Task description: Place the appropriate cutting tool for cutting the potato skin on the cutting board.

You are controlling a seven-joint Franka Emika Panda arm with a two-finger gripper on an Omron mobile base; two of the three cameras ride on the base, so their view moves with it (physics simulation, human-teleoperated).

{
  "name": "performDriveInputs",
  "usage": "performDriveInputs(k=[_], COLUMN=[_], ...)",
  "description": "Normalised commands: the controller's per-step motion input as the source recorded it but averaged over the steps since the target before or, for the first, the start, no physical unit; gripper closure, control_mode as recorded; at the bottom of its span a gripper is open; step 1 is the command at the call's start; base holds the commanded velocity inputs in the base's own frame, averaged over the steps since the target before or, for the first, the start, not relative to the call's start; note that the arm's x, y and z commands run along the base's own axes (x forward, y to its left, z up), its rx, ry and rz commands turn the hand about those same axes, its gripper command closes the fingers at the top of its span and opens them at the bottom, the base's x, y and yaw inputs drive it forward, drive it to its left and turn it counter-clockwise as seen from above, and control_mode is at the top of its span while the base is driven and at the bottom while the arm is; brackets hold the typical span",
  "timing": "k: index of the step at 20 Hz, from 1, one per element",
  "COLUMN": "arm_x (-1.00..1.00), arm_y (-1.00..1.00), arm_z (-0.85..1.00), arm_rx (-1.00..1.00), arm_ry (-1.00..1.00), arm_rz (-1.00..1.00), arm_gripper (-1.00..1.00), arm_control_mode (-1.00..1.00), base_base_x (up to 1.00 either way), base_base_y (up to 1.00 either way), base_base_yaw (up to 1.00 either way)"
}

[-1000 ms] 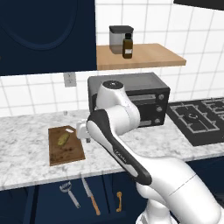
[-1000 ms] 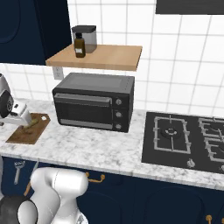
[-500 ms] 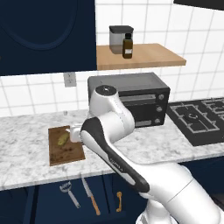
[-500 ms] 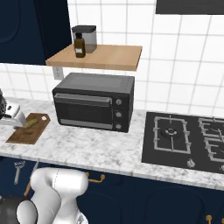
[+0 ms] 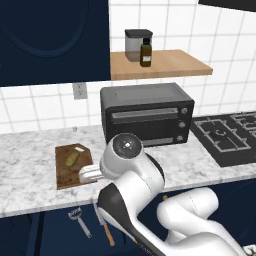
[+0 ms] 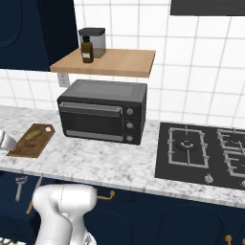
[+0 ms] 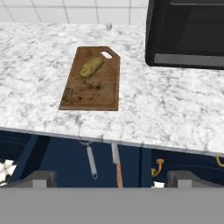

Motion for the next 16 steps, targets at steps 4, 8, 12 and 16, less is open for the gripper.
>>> performDriveInputs(k=[4,8,12,16], arm_x=[0.0,0.0,0.0,0.0], arm_y=[0.06,0.15,0.13,0.14], arm_z=[-0.34,-0.57,-0.73,-0.42], arm_rx=[0.0,0.0,0.0,-0.01], arm_ry=[0.02,0.05,0.1,0.14], arm_rz=[0.0,0.0,0.0,0.0], arm_gripper=[-1.0,-1.0,-1.0,-1.0], arm_control_mode=[-1.0,-1.0,-1.0,-1.0], base_base_x=[0.0,0.0,0.0,0.0], base_base_y=[0.0,0.0,0.0,0.0], base_base_yaw=[0.0,0.0,0.0,0.0])
